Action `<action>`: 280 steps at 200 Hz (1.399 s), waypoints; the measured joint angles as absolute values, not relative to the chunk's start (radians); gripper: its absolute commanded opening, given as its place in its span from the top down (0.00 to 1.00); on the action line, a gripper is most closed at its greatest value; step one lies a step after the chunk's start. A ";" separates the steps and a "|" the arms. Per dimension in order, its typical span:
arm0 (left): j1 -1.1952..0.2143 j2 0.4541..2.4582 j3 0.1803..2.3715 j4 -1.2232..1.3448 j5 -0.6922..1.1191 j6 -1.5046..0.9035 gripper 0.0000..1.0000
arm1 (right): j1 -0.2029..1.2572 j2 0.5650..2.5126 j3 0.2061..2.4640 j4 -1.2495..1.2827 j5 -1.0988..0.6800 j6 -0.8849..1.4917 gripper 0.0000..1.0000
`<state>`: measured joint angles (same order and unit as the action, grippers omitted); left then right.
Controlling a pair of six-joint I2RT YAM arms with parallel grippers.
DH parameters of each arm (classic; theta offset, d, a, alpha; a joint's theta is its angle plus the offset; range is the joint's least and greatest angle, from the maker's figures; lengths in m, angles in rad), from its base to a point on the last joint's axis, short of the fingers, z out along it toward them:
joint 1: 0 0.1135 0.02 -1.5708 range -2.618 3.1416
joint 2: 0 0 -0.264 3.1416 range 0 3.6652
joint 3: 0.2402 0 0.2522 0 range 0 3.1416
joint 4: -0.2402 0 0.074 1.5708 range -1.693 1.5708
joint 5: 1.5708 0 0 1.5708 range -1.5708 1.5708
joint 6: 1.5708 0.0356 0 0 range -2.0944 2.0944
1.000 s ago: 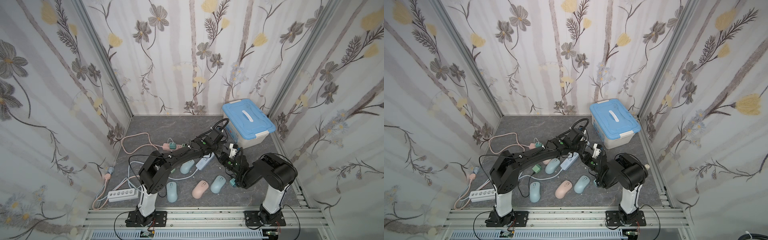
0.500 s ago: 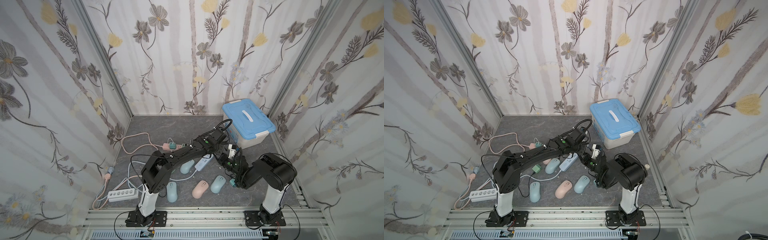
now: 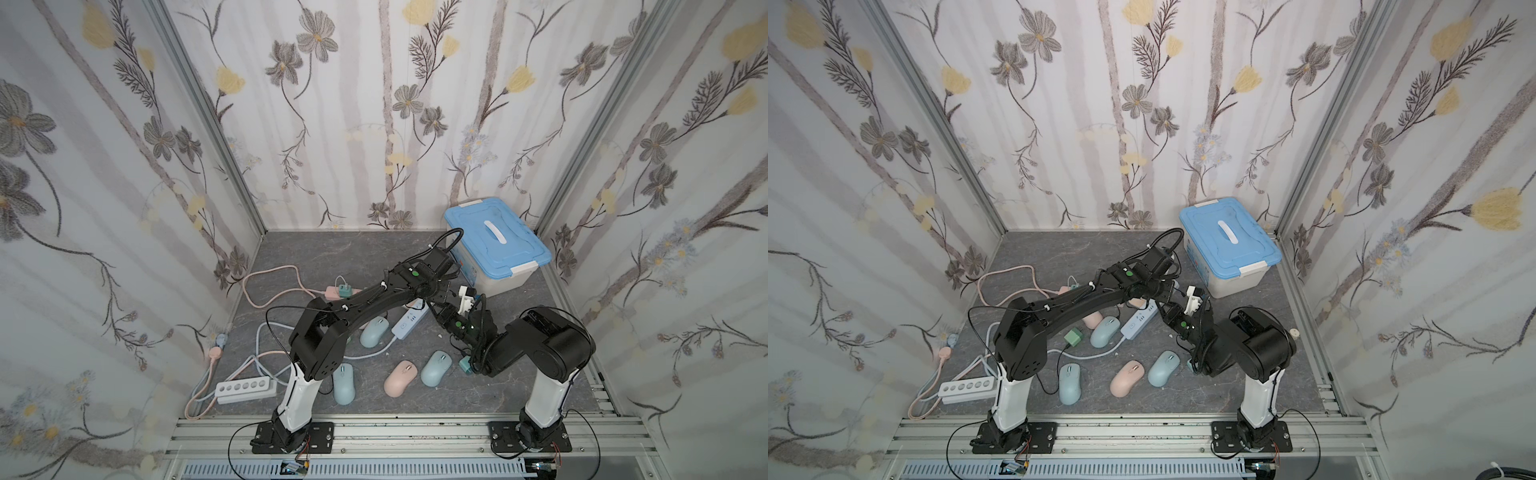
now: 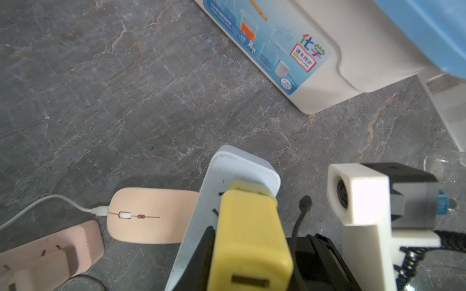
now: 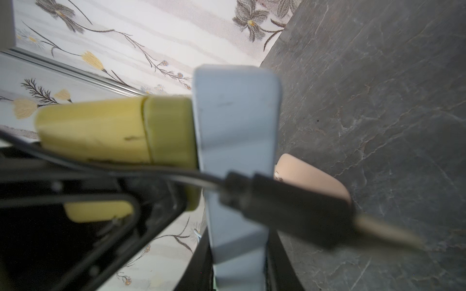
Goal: Unplug the wireless mouse
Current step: Remove the plug from the socket.
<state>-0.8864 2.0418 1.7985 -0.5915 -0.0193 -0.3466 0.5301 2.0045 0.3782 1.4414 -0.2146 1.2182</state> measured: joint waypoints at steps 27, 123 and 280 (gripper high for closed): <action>-0.887 2.043 1.823 -0.665 -0.026 -0.339 1.00 | 0.536 2.005 0.378 1.438 -0.236 1.218 1.00; -0.897 1.879 1.348 -0.110 -0.069 -0.384 1.00 | 0.542 2.054 0.380 1.435 -0.268 1.257 1.00; -0.898 1.873 1.423 -0.221 -0.087 -0.426 1.00 | 0.548 2.049 0.390 1.478 -0.259 1.247 0.69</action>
<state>-0.8982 1.8729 1.4227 -0.2211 -0.0872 -0.4255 0.5476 2.0495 0.3897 1.4776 -0.2588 1.2469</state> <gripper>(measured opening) 0.299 0.281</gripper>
